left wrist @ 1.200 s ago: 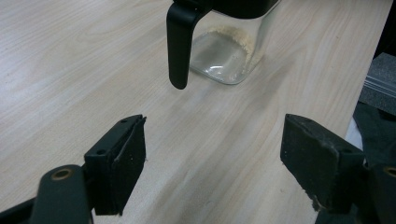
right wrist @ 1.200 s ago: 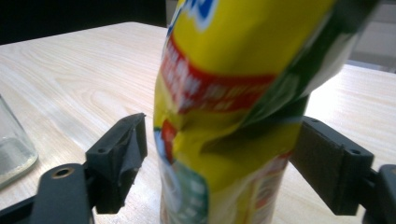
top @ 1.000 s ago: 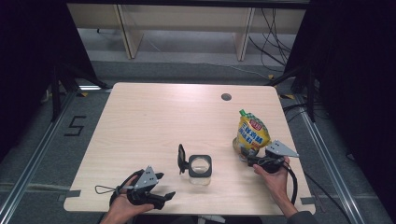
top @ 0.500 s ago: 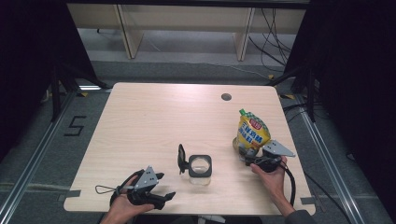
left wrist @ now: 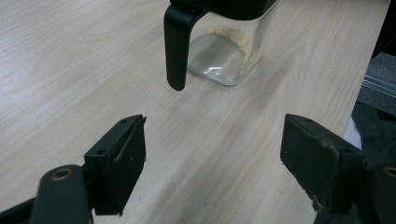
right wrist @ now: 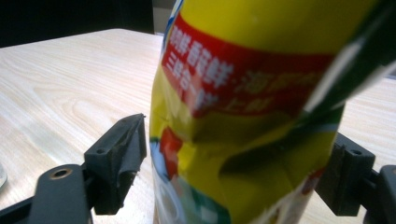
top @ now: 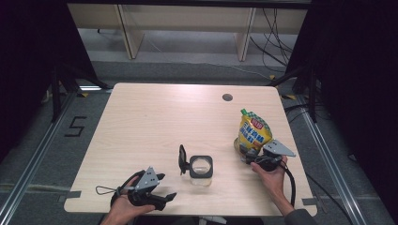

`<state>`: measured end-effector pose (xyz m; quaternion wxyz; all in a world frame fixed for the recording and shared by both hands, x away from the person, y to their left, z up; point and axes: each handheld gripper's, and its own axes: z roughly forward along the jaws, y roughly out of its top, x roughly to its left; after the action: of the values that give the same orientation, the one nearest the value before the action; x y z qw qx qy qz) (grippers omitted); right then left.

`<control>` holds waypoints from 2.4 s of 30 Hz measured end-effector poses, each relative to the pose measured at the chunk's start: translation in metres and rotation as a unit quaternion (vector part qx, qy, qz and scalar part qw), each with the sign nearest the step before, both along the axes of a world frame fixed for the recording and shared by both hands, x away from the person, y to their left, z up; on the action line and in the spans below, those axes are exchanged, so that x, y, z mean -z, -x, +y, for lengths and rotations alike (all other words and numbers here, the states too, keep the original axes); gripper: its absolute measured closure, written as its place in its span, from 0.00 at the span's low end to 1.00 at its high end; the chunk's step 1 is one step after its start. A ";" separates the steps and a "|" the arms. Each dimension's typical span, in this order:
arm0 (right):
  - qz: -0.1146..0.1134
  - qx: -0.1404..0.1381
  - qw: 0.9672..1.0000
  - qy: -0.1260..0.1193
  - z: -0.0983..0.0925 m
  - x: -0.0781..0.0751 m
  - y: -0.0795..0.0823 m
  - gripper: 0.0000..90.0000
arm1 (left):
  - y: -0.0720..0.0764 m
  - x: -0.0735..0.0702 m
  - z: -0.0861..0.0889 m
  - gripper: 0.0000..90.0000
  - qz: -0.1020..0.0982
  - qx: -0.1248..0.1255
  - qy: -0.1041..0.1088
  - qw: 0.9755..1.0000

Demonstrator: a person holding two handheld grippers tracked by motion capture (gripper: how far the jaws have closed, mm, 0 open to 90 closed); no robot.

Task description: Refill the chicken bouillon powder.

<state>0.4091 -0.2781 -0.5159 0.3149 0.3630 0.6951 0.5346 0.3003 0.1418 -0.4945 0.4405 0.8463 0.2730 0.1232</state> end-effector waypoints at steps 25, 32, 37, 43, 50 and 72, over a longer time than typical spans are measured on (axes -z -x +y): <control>-0.007 0.006 0.999 -0.033 0.006 0.000 -0.005 0.28 | 0.001 -0.001 0.000 0.24 0.015 0.000 0.003 1.000; -0.009 0.003 1.000 -0.029 0.005 0.001 -0.007 0.30 | 0.000 -0.001 0.001 0.24 -0.003 0.002 0.001 1.000; 0.000 0.006 1.000 -0.029 0.002 -0.001 -0.007 0.36 | 0.001 -0.001 0.000 0.24 0.008 -0.008 0.009 1.000; 0.008 0.007 1.000 -0.029 0.005 -0.005 -0.004 0.40 | 0.000 -0.003 0.004 0.24 0.009 -0.001 -0.009 1.000; 0.017 -0.005 0.999 -0.029 0.006 -0.008 0.000 0.40 | 0.001 -0.003 0.003 0.25 0.002 -0.003 0.007 1.000; -0.073 -0.074 0.982 0.157 0.008 -0.057 0.051 0.41 | 0.000 -0.003 0.005 0.25 -0.002 -0.007 0.001 1.000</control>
<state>0.3578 -0.2704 -0.4586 0.3779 0.2168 0.7701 0.4660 0.3002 0.1467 -0.4919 0.4410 0.8436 0.2785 0.1275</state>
